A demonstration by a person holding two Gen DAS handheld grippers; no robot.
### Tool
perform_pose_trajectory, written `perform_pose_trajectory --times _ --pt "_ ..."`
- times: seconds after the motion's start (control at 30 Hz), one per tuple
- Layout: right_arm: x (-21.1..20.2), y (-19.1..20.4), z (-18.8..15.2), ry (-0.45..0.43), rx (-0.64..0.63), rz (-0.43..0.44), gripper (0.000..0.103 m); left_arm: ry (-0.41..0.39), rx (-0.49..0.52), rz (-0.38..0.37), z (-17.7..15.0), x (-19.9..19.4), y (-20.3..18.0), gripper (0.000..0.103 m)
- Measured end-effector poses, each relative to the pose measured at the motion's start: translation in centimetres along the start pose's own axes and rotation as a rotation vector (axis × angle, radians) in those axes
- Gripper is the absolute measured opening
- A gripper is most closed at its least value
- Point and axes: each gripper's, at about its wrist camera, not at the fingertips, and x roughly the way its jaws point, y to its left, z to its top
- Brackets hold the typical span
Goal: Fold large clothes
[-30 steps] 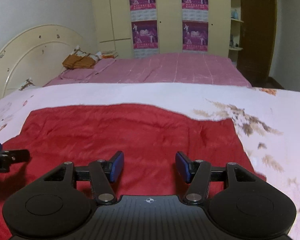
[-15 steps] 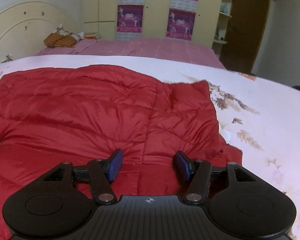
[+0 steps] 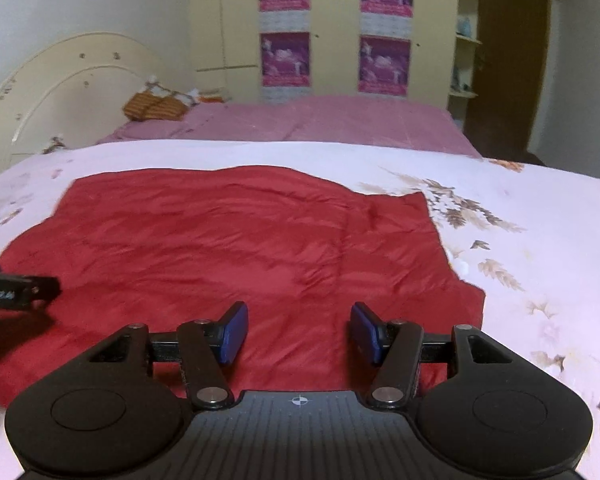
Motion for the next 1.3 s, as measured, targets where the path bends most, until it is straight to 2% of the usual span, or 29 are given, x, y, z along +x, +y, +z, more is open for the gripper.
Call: perform_pose_trajectory --times 0.2,0.43,0.63,0.77,0.93,1.03,1.13,1.17,1.23,1.3 --pt "-2.0 1.5 -2.7 0.015 -0.041 0.007 0.057 -0.014 -0.004 0.009 -2.9 -2.3 1.2 0.100" --pt "0.4 1.6 -4.9 0.064 -0.097 -0.075 0.057 0.026 0.008 0.011 -4.6 0.2 2.2 0.103" --pt "1.6 1.4 -4.4 0.101 -0.073 -0.092 0.057 0.053 -0.034 -0.016 -4.3 0.8 3.0 0.103" --pt "-1.4 -0.3 -3.6 0.086 0.063 -0.067 0.057 0.062 -0.093 -0.047 -4.3 -1.1 4.2 0.102" --pt "-4.7 -2.4 -4.4 0.120 0.197 -0.031 0.057 0.088 -0.185 -0.121 -5.2 -4.1 6.1 0.103" --pt "-5.7 -4.0 -6.1 0.160 0.294 -0.018 0.057 0.152 -0.273 -0.159 -6.6 -4.7 7.4 0.103" --pt "-5.7 -5.3 -7.5 0.205 0.382 0.004 0.059 0.222 -0.421 -0.222 -8.6 -3.9 9.1 0.103" --pt "-5.5 -5.9 -7.9 0.216 0.421 0.018 0.061 0.227 -0.461 -0.240 -9.0 -3.5 9.5 0.103" --pt "-5.3 -7.0 -7.9 0.203 0.503 0.056 0.079 0.180 -0.511 -0.272 -9.0 -3.3 10.0 0.102" --pt "-5.1 -7.6 -7.6 0.176 0.549 0.086 0.080 0.162 -0.546 -0.306 -8.7 -2.4 10.2 0.103"
